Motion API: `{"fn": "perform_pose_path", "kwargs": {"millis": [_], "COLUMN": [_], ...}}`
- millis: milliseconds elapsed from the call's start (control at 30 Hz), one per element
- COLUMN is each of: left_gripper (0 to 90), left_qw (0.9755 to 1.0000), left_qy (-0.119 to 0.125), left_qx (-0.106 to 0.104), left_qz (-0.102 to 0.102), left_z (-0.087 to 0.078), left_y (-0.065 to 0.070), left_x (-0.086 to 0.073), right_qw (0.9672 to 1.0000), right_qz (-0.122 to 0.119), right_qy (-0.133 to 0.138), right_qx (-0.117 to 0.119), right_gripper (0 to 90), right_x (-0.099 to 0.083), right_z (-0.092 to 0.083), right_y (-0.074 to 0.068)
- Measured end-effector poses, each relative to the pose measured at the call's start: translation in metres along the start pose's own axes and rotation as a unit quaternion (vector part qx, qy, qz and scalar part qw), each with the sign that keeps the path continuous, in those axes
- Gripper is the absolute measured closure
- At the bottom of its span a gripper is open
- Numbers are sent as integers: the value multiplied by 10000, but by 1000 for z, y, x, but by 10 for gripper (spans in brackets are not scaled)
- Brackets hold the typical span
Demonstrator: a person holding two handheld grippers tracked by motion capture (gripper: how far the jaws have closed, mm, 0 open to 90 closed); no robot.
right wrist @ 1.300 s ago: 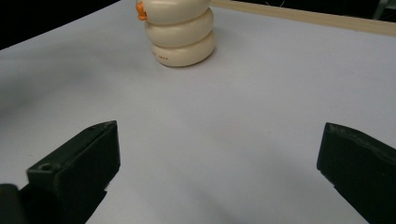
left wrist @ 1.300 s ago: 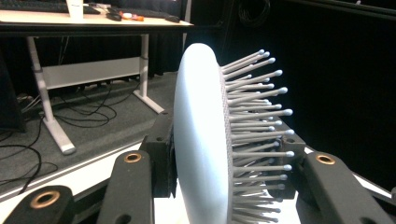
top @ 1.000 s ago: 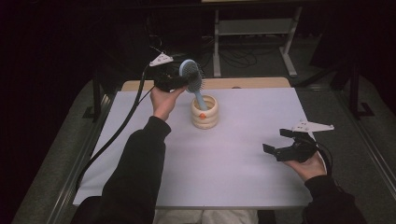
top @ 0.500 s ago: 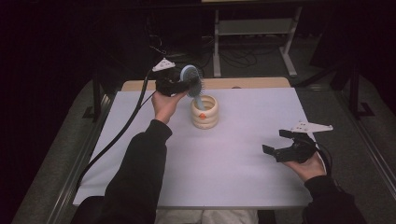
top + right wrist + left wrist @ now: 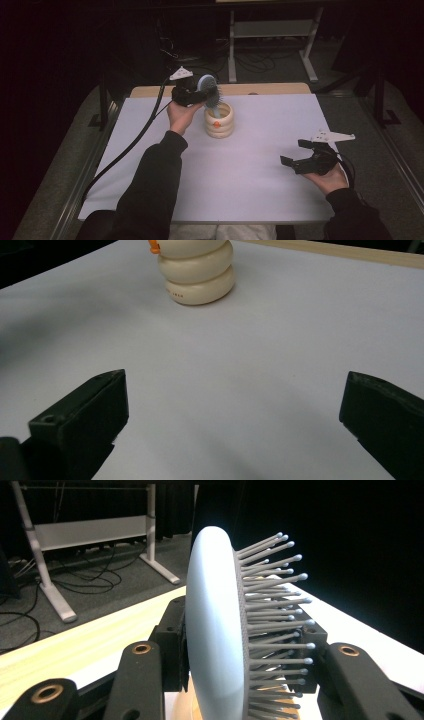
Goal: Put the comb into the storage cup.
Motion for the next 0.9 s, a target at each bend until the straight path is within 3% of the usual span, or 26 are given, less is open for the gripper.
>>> {"fn": "perform_pose_path", "kwargs": {"millis": [667, 900], "left_gripper": [470, 452], "left_qw": [9996, 9992], "left_qy": [3, 122], "left_qx": [-34, 4], "left_qz": [-266, -381], "left_z": [0, -8], "left_y": [-2, -13], "left_x": [-1, -3], "right_qw": [9999, 9999], "right_qz": [26, 41], "right_qy": [-100, -105], "right_qx": [27, 36], "right_gripper": [0, 0], "right_x": [-2, -2], "right_z": [2, 2], "right_y": [0, 0]}}
Point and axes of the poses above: each handheld gripper's, and its own axes: z roughly forward along the jaws, x roughly out of its top, y roughly to its right, the point moved 7 cm from there along z, roughly forward along the jaws, and after that the axes turned 2 degrees about x, right-handed, at the moved point
